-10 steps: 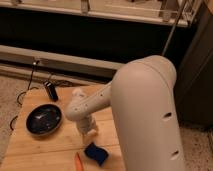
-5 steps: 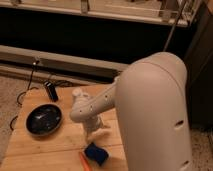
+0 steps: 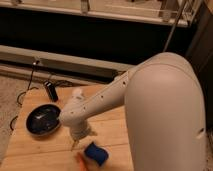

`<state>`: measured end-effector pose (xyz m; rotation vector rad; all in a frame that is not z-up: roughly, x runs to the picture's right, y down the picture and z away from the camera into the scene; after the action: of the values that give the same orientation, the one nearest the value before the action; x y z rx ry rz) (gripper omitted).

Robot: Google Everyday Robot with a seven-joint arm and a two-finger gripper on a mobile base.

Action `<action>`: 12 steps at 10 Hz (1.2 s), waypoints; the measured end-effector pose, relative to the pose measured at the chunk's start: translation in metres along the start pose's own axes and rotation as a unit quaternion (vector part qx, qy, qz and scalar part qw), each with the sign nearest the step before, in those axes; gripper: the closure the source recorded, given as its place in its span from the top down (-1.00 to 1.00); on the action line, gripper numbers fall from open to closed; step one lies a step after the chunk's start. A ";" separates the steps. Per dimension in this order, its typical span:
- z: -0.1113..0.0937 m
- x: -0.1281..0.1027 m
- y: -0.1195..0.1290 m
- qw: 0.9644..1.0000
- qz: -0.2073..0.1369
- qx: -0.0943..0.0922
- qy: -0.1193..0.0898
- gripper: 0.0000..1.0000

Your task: Drag the pepper across the table

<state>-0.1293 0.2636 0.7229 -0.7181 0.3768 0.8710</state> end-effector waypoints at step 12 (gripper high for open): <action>0.023 0.062 0.059 0.981 -0.108 -0.060 0.150 0.60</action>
<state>-0.1389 0.3407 0.6789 -0.9888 0.5067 0.5823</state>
